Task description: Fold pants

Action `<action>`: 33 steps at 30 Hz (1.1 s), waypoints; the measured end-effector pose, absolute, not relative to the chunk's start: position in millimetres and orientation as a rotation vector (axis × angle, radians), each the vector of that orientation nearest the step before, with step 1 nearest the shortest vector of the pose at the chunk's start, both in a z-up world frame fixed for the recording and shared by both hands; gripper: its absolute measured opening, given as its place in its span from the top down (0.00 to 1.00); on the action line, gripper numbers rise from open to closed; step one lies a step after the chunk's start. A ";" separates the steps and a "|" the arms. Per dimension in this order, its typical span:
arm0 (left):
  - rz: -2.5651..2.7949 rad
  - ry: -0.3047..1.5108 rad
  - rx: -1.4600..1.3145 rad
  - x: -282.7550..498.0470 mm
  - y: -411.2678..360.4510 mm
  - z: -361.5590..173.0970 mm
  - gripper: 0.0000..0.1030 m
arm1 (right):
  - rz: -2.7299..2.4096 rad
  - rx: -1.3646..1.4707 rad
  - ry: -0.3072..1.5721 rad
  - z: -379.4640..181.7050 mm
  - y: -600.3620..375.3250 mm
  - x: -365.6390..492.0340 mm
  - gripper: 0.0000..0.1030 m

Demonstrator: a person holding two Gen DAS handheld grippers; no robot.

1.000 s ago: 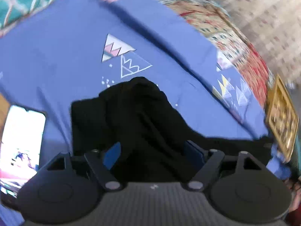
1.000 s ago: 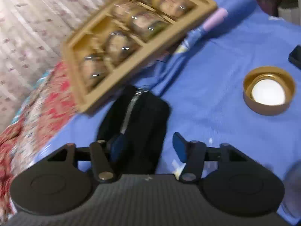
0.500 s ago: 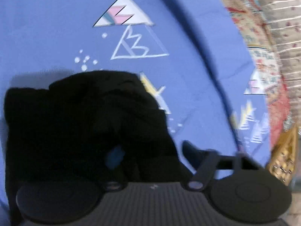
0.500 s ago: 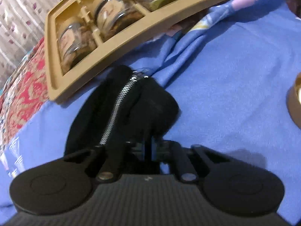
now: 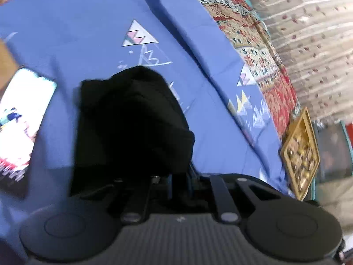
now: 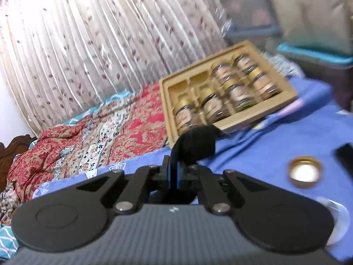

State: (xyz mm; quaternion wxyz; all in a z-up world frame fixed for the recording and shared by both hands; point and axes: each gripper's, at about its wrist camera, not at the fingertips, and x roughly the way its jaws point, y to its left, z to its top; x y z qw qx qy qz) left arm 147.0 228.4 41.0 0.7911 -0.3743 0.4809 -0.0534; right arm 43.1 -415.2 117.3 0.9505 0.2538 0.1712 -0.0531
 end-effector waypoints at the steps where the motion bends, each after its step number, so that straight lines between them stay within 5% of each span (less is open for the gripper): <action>1: -0.123 1.037 -0.799 132.9 231.6 39.7 0.89 | -0.128 0.516 0.334 116.9 -420.5 16.5 0.93; 10: -0.229 1.125 -0.696 31.5 228.4 8.3 0.89 | -0.457 0.580 0.438 15.2 -470.6 -126.9 0.91; 12: -0.218 1.148 -0.613 14.4 217.3 -2.7 0.87 | -0.533 0.647 0.504 -24.9 -477.6 -139.0 0.82; 14: -0.214 1.171 -0.566 0.5 211.5 -10.1 0.87 | -0.579 0.720 0.591 -51.6 -482.3 -142.5 0.58; 15: -0.218 1.184 -0.545 -5.2 209.2 -10.8 0.86 | -0.620 0.767 0.575 -57.9 -486.1 -150.7 0.56; 18: -0.227 1.181 -0.464 -27.0 208.1 -2.9 0.77 | -0.754 0.797 0.442 -47.8 -485.8 -171.4 0.56; 23: -0.156 1.063 -0.486 -55.6 247.3 19.0 0.47 | -0.591 0.563 0.322 -4.6 -441.5 -157.5 0.56; 30: -0.132 1.030 -0.672 -58.1 271.0 -6.4 0.49 | 0.171 0.354 0.487 41.3 -293.8 -30.1 0.55; 33: -0.146 1.026 -0.655 -61.6 267.6 -16.7 0.48 | 0.512 0.126 0.544 64.8 -186.4 14.8 0.46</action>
